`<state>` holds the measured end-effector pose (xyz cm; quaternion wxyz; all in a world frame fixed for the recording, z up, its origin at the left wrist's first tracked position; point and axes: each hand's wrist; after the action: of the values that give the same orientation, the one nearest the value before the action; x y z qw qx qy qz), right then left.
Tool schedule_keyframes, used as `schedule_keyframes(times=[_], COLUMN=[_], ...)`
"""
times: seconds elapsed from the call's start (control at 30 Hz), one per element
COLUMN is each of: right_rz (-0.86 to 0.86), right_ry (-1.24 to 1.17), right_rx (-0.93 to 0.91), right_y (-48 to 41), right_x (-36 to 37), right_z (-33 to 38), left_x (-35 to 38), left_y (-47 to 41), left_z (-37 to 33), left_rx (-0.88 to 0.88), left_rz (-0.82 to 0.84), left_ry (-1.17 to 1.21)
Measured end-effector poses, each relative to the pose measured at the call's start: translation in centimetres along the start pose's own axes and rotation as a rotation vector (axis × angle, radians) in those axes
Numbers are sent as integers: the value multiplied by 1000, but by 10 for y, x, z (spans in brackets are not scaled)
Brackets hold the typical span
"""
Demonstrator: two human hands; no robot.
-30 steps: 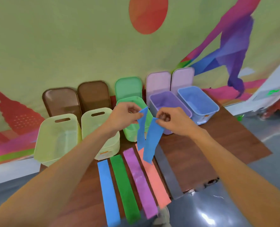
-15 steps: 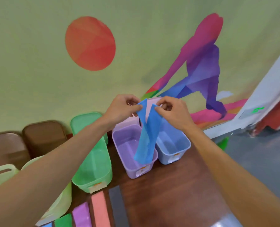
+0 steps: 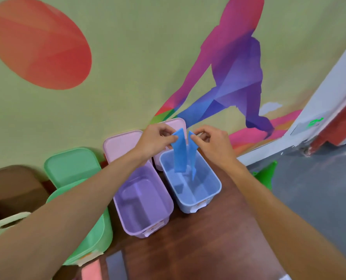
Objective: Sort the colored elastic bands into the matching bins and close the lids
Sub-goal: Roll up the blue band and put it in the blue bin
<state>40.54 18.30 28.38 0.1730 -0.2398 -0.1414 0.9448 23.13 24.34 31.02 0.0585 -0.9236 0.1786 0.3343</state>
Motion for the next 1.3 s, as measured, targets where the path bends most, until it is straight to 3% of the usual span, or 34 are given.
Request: schedule_keyframes(times=[0.33, 0.63, 0.9, 1.17, 1.3], right_rz=[122, 176, 290, 640, 796], right_ry=[147, 214, 199, 112, 79], right_rx=[319, 509, 422, 284, 207], right_y=[33, 55, 86, 148, 183], right_x=[16, 25, 62, 150, 207], right_z=[-88, -97, -58, 18, 58], left_x=[84, 82, 29, -58, -98], left_y=[-9, 23, 101, 203, 270], left_z=[75, 94, 130, 185, 220], left_rx=[-214, -254, -239, -243, -312], left_rz=[111, 190, 155, -129, -162], left_ry=[-108, -26, -32, -143, -120])
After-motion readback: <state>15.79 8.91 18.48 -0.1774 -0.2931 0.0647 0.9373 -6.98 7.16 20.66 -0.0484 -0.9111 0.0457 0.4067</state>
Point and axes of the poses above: each hand's wrist, its own y-axis away from the middle knuckle, its own x-axis out of the palm, z = x × y, and after that the axes turned 14 degrees about -y, right-handed
